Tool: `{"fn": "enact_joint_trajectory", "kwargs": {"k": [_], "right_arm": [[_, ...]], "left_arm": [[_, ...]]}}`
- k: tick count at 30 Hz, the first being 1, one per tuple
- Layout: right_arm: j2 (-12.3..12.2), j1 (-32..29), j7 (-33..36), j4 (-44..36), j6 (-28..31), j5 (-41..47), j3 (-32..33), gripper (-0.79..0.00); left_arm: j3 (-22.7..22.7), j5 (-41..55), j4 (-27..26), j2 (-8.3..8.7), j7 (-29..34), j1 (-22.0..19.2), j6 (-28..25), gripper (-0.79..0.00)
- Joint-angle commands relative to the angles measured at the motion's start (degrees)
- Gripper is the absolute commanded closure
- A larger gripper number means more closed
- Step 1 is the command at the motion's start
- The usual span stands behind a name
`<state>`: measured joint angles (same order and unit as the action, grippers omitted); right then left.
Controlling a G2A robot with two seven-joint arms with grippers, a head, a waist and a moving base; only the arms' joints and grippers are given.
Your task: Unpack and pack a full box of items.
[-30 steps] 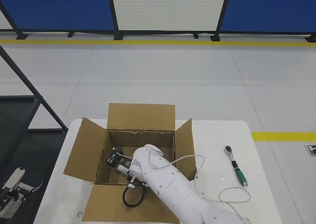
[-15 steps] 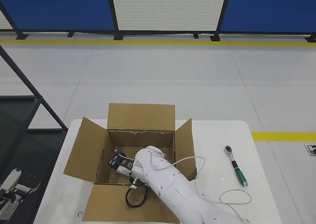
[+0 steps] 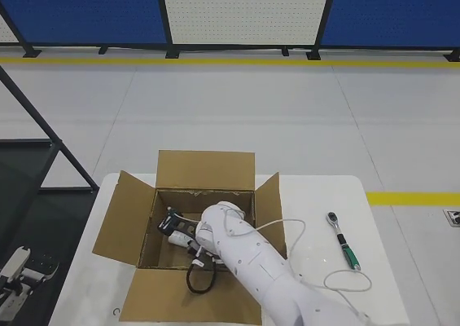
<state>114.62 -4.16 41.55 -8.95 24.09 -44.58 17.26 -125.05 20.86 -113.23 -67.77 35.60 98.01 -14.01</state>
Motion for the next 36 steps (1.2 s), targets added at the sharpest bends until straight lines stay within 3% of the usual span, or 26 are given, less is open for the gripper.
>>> {"fn": "enact_joint_trajectory", "kwargs": {"k": [1, 9, 10, 12, 14, 15, 22, 30, 32, 34, 36], "right_arm": [[-0.12, 0.39, 0.94, 0.52, 0.12, -0.34, 0.07, 0.0], [-0.79, 1.27, 7.25, 2.41, -0.78, -0.23, 0.89, 0.0], [-0.9, 1.38, 7.52, 2.48, -1.0, -0.12, 1.04, -0.037], [-1.08, 1.33, 9.26, 2.57, -0.75, 0.06, 1.26, -0.332], [-1.26, 1.37, 11.01, 2.65, -0.95, 0.37, 1.56, -0.394], [-1.33, 1.29, 11.64, 2.57, -1.03, 0.46, 1.67, -0.468], [-1.86, 0.57, 12.03, 1.62, -1.75, -0.07, 2.04, -0.594], [-2.01, -0.6, 11.84, 0.28, -0.32, -1.29, 2.08, -0.536], [-2.01, -0.85, 11.73, 0.25, -0.18, -1.51, 2.14, -0.486], [-2.02, -1.07, 11.73, 0.3, 0.11, -1.59, 2.25, -0.388], [-2.03, -1.26, 11.7, 0.34, 0.24, -1.64, 2.38, -0.354]], "left_arm": [[-0.03, -0.11, -0.07, 0.04, 0.04, 0.06, -0.02, -0.785], [-0.06, -0.29, -0.15, 0.17, 0.03, 0.23, -0.15, -0.785], [-0.07, -0.32, -0.19, 0.19, -0.01, 0.25, -0.09, -0.785], [-0.11, -0.43, -0.21, 0.23, 0.06, 0.28, -0.1, -0.785], [-0.1, -0.45, -0.24, 0.26, 0.01, 0.32, -0.11, -0.785], [-0.09, -0.44, -0.24, 0.28, -0.01, 0.34, -0.11, -0.785], [-0.09, -0.65, -0.4, 0.36, -0.34, 0.56, -0.26, -0.785], [-0.12, -0.57, -0.56, 0.37, -0.92, 1.15, -0.47, -0.785], [-0.2, -0.5, -0.55, 0.36, -1.06, 1.37, -0.58, -0.785], [-0.26, -0.5, -0.59, 0.35, -1.17, 1.6, -0.71, -0.785], [-0.35, -0.41, -0.58, 0.35, -1.18, 1.8, -0.87, -0.785]]}}
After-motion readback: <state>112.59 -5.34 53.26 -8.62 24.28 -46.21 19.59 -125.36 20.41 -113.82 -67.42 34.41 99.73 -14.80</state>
